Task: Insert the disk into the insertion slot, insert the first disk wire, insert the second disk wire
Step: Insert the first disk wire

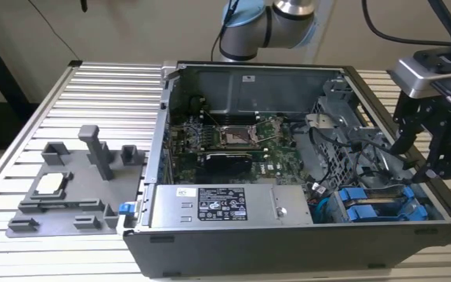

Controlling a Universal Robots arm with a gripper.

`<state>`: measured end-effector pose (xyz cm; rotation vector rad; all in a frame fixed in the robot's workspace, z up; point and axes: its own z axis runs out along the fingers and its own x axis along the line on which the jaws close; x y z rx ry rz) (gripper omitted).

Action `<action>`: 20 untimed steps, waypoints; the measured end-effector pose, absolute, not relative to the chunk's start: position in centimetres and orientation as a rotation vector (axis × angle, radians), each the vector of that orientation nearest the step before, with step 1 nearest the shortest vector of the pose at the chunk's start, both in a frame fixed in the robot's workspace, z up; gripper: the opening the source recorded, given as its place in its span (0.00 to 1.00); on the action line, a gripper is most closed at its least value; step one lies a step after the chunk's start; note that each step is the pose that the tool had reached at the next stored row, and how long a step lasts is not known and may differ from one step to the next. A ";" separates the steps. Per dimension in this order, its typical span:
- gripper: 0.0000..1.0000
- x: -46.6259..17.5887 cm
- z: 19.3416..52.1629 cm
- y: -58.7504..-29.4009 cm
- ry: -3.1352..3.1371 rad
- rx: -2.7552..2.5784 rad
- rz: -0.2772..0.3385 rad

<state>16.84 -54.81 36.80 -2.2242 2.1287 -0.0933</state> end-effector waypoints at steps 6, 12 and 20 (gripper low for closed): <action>0.58 17.8 36.6 -54.8 2.110 -2.245 -0.090; 0.58 18.3 36.5 -54.8 2.103 -2.263 -0.083; 0.50 18.3 36.5 -54.8 2.102 -2.264 -0.083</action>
